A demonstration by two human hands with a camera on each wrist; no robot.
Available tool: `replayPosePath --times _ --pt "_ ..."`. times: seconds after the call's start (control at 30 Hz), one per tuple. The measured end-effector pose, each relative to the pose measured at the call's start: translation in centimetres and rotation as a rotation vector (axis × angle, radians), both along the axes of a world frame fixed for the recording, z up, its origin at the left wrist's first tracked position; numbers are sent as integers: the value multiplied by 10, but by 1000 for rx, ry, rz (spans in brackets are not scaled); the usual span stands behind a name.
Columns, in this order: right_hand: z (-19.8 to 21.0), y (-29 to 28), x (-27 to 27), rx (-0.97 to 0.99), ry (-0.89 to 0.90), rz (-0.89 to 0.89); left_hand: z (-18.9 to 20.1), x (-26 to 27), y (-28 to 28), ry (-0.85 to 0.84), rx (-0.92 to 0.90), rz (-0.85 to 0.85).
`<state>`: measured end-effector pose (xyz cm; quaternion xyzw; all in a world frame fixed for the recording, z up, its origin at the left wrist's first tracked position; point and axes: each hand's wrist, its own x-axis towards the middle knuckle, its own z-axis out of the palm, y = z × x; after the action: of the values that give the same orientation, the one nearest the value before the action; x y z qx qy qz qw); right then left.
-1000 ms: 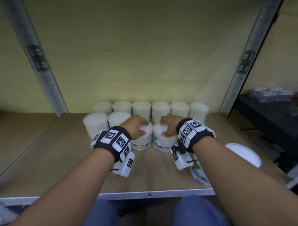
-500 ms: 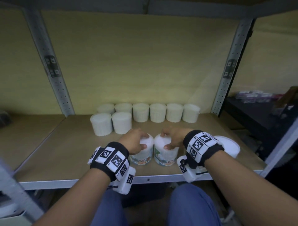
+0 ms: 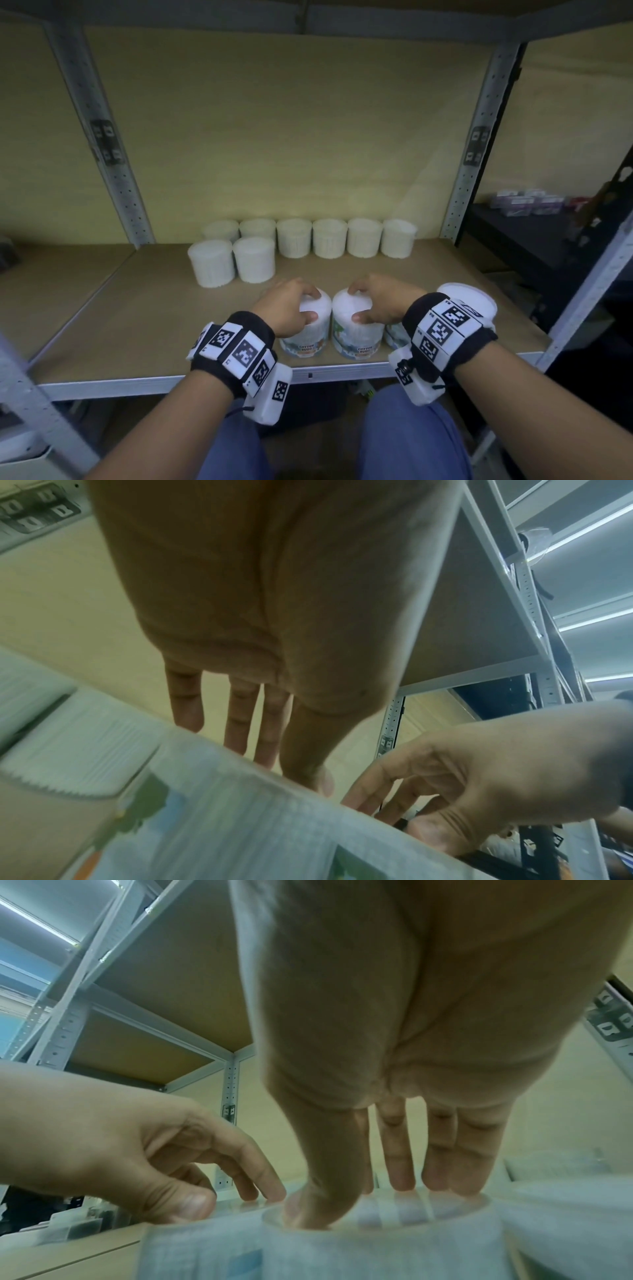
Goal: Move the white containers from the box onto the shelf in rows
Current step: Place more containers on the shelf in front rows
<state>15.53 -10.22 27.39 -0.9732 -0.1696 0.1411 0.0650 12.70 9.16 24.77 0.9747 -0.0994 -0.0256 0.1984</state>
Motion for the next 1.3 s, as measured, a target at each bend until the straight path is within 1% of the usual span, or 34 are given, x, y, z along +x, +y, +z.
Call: replayPosePath --times 0.37,0.5,0.6,0.7,1.0,1.1,1.3 --pt "7 -2 1 57 -5 -8 9 2 2 32 -50 24" --pt "11 3 5 191 -102 -37 17 7 11 2 -70 45" --pt "14 14 11 283 -124 -63 23 13 25 -5 -79 79" --pt "21 31 19 323 -142 -38 29 19 46 -14 -58 104" --pt "28 104 61 308 -148 70 41 46 117 5 -27 278" --pt "29 130 78 292 -144 108 40 57 136 16 -22 319" --pt "19 177 114 223 -112 124 30 84 165 35 -7 375"
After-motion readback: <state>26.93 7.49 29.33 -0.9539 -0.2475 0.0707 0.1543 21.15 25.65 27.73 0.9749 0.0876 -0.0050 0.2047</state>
